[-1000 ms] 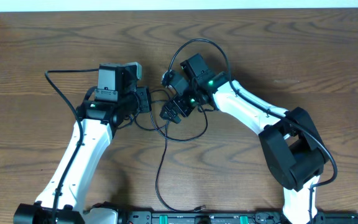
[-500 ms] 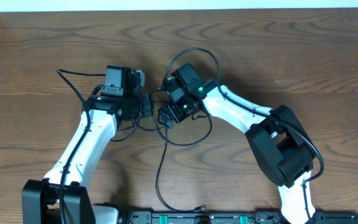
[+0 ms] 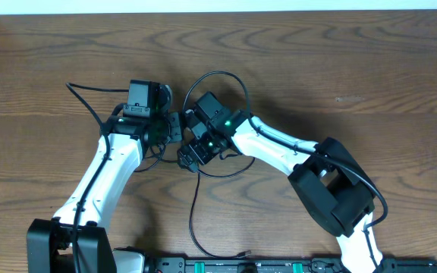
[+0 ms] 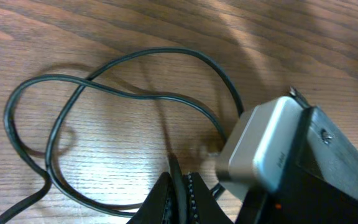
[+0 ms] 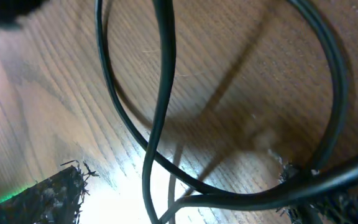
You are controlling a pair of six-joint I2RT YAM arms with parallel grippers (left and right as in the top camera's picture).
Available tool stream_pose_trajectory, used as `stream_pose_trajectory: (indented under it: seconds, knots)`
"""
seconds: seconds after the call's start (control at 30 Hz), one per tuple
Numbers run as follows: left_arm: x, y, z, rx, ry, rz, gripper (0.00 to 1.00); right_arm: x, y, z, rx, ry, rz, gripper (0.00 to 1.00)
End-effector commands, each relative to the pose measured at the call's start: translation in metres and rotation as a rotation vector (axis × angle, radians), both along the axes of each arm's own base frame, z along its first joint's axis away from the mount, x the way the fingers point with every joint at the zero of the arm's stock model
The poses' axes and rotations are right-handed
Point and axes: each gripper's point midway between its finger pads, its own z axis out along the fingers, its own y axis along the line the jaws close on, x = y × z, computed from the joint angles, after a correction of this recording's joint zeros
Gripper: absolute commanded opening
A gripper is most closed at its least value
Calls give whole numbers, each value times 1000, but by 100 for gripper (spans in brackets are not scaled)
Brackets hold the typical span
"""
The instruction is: Untangle cables
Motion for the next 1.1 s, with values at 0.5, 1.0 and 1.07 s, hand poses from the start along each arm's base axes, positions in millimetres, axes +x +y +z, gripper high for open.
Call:
stream_pose_trajectory:
  seconds: [0.5,1.0,1.07]
  knots:
    - [-7,-1,-4,-11,42,18,35,17,-10,-61,-113,111,-364,1]
    - [-1,-13,51,-87,-141,-34,72,103,-138,-73,-257,107,-759,1]
    - [0,-13,58,-90,-166,-34,72,117,-166,-73,-267,119,-824,1]
